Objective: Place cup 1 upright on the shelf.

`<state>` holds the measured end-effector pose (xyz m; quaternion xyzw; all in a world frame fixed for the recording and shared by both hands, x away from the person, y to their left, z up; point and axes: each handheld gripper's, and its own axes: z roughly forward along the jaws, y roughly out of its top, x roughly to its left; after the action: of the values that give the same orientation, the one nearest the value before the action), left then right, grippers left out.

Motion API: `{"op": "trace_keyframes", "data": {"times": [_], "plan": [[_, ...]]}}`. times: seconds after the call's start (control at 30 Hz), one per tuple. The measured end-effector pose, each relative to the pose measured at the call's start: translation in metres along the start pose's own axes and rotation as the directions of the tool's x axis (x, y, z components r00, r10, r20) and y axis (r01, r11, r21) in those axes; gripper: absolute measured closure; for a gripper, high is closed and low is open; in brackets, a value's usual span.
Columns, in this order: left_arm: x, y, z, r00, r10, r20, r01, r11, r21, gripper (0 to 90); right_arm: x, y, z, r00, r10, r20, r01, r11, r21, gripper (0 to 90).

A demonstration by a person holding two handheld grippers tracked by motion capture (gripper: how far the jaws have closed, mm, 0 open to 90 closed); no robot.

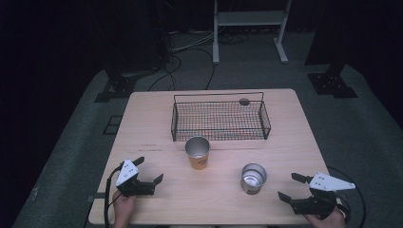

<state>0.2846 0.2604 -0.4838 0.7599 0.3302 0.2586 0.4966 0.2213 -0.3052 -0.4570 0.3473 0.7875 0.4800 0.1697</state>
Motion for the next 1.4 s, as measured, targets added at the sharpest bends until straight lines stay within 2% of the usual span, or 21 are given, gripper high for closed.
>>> {"op": "trace_keyframes", "data": {"times": [0.17, 0.33, 0.73, 1.23, 1.4], "plan": [[0.000, 0.000, 0.000, 1.0000, 0.000, 0.001, 0.000, 1.0000, 0.001, 0.0, 0.008, 0.005, 0.010, 0.9990, -0.036, -0.027, 0.037, 0.999, 0.027, 12.5], [0.000, 0.000, 0.000, 1.0000, 0.001, 0.001, -0.001, 1.0000, 0.001, 0.0, 0.014, 0.008, 0.019, 0.9978, -0.052, -0.042, 0.053, 0.998, 0.040, 11.5], [0.000, 0.000, 0.000, 1.0000, 0.000, 0.000, 0.000, 1.0000, 0.000, 0.0, 0.021, 0.015, 0.034, 0.9962, -0.062, -0.062, 0.065, 0.996, 0.057, 9.1], [0.000, 0.000, 0.000, 1.0000, 0.001, 0.002, -0.001, 1.0000, -0.001, 0.0, 0.029, 0.023, 0.052, 0.9952, -0.071, -0.068, 0.076, 0.994, 0.083, 6.3], [0.000, 0.000, 0.000, 1.0000, 0.002, 0.002, -0.002, 1.0000, -0.001, 0.0, 0.031, 0.026, 0.061, 0.9956, -0.076, -0.054, 0.081, 0.993, 0.088, 4.1]]}}
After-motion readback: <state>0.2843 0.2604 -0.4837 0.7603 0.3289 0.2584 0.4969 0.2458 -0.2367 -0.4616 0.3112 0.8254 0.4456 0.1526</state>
